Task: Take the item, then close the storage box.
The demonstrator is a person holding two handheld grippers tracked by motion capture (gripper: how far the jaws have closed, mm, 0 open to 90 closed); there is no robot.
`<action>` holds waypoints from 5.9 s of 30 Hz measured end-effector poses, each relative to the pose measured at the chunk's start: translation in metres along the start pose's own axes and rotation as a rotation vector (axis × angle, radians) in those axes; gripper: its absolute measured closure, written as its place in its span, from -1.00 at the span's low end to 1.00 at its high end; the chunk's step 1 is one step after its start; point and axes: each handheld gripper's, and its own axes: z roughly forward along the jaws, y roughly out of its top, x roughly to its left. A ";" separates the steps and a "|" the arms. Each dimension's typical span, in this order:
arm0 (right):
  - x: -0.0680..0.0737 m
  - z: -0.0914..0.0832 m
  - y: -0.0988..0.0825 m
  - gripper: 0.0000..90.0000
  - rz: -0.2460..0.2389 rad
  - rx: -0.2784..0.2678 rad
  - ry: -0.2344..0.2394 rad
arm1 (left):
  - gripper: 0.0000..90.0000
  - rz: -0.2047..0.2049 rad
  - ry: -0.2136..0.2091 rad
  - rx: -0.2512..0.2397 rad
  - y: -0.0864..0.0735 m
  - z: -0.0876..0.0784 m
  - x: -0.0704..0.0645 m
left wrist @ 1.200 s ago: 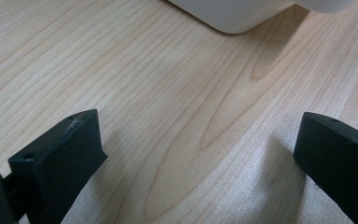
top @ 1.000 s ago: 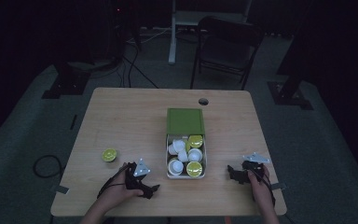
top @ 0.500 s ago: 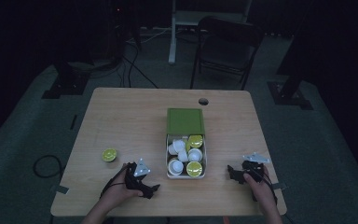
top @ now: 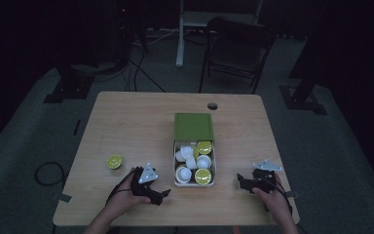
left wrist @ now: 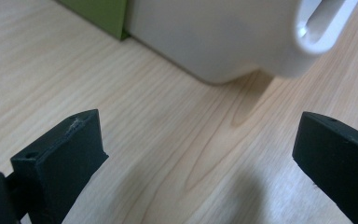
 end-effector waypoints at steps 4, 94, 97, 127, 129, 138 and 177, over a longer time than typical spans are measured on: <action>0.007 -0.002 0.002 -0.72 -0.019 -0.011 0.029 | -0.95 0.002 0.011 -0.012 0.004 0.001 0.000; 0.056 -0.011 0.042 -0.75 -0.108 -0.200 0.378 | -0.95 -0.031 0.020 -0.205 0.042 0.008 0.020; 0.056 -0.010 0.043 -0.75 -0.105 -0.200 0.376 | -0.95 -0.035 0.028 -0.207 0.043 0.008 0.021; 0.052 -0.003 0.050 -0.75 -0.091 -0.191 0.372 | -0.95 -0.045 0.026 -0.197 0.047 0.012 0.029; 0.052 -0.003 0.051 -0.75 -0.093 -0.192 0.369 | -0.95 -0.046 0.026 -0.198 0.047 0.013 0.029; 0.051 -0.001 0.053 -0.75 -0.095 -0.188 0.368 | -0.95 -0.050 0.029 -0.194 0.049 0.014 0.031; 0.046 0.009 0.068 -0.75 -0.069 -0.194 0.348 | -0.95 -0.077 0.032 -0.195 0.059 0.020 0.046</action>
